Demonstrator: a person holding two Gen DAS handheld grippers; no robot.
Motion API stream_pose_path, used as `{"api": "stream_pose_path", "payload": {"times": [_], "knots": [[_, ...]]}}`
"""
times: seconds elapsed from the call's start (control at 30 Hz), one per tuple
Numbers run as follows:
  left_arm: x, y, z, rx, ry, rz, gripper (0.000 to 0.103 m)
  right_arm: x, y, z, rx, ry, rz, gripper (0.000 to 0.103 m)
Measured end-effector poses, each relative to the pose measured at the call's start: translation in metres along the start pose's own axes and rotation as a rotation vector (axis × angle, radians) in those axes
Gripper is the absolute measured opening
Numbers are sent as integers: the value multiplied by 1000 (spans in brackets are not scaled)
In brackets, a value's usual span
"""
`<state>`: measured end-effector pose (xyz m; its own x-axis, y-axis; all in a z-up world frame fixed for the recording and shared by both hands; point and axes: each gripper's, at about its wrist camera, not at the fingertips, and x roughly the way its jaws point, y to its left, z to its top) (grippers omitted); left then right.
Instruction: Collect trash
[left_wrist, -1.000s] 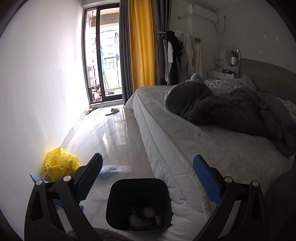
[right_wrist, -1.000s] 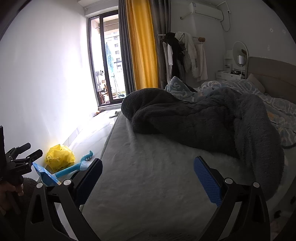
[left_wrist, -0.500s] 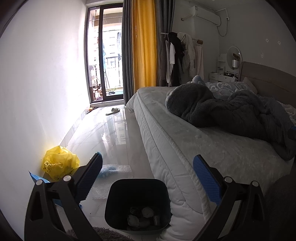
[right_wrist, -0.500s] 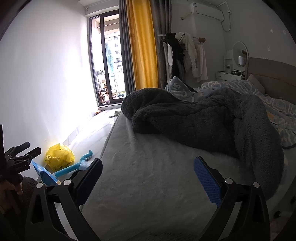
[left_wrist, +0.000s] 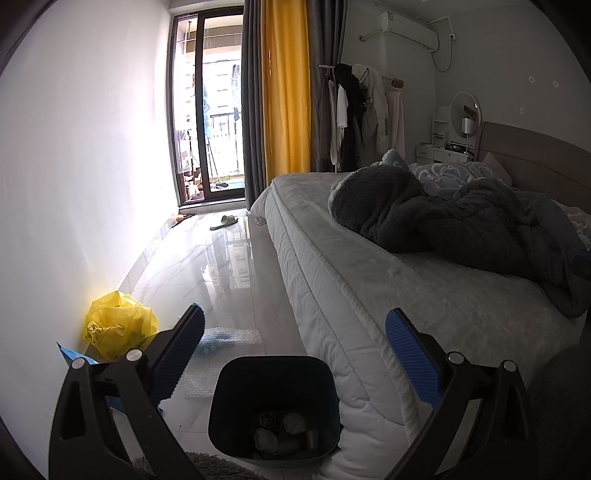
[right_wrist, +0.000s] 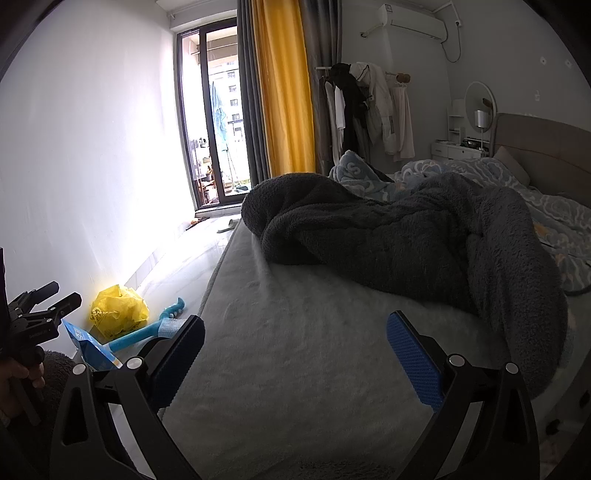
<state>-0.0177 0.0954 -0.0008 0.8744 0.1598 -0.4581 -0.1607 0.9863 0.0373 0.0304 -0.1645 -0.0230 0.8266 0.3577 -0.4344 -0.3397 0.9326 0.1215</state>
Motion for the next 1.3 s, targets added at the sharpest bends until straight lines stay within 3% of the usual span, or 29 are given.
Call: {"api": "stream_pose_path", "payload": {"times": [1.3], "knots": [[1, -4, -2, -5, 6, -3, 100, 2, -4, -4, -6, 11, 2, 100]]}}
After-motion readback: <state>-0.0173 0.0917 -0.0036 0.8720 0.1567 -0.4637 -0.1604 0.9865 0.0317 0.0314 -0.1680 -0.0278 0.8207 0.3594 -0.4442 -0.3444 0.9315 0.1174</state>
